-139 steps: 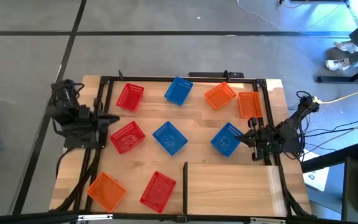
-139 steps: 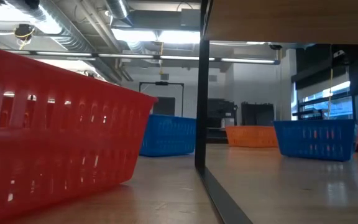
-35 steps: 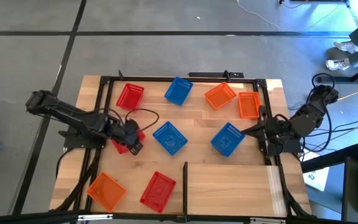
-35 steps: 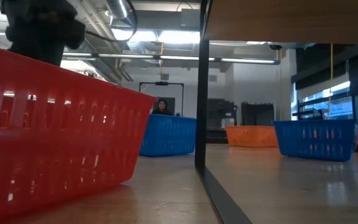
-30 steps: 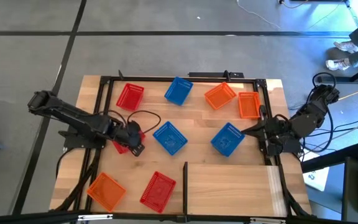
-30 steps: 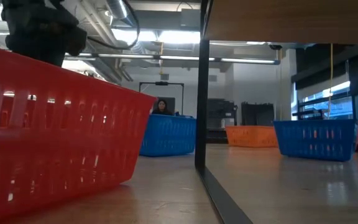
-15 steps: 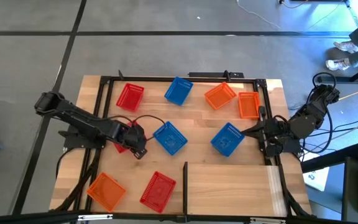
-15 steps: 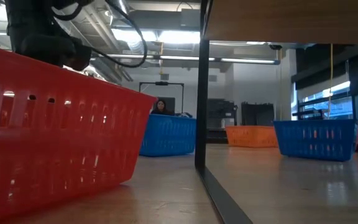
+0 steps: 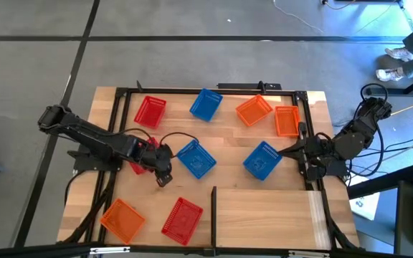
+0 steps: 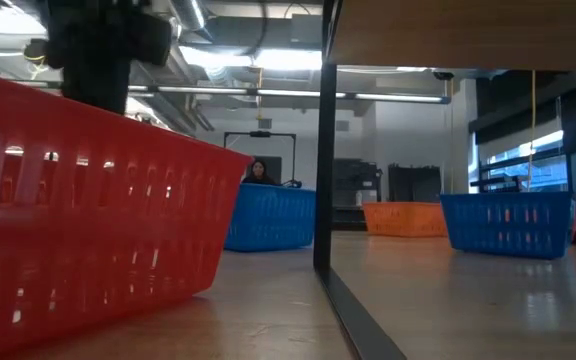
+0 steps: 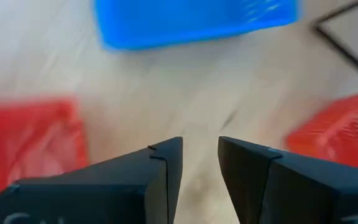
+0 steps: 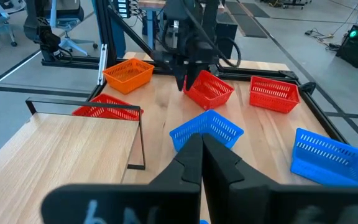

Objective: Stack baskets on shelf by color
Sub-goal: Put the bottom left blue basket on the shelf

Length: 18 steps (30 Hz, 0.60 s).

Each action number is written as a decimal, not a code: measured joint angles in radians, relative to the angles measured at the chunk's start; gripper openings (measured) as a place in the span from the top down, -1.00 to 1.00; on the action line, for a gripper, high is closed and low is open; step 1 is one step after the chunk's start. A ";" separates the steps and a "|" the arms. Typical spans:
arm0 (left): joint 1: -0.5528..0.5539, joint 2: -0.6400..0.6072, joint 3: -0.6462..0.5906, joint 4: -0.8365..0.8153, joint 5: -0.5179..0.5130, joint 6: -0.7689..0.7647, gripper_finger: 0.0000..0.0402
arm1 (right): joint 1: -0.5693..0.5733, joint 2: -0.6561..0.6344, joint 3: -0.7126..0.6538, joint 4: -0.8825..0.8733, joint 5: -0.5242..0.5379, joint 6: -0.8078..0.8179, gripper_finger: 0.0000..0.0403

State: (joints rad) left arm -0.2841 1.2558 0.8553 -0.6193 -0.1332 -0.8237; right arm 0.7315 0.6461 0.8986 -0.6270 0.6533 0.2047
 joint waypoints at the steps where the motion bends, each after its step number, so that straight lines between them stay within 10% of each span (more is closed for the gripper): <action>1: 0.002 0.006 0.002 0.025 0.000 0.050 0.53 | 0.000 0.000 0.000 0.000 0.000 0.000 1.00; 18: 0.110 0.159 0.001 0.157 -0.086 0.796 0.53 | 0.000 0.001 0.000 0.000 0.000 -0.001 1.00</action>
State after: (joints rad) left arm -0.1740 1.4150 0.8566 -0.4623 -0.2192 -0.0279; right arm 0.7315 0.6473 0.8986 -0.6270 0.6529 0.2032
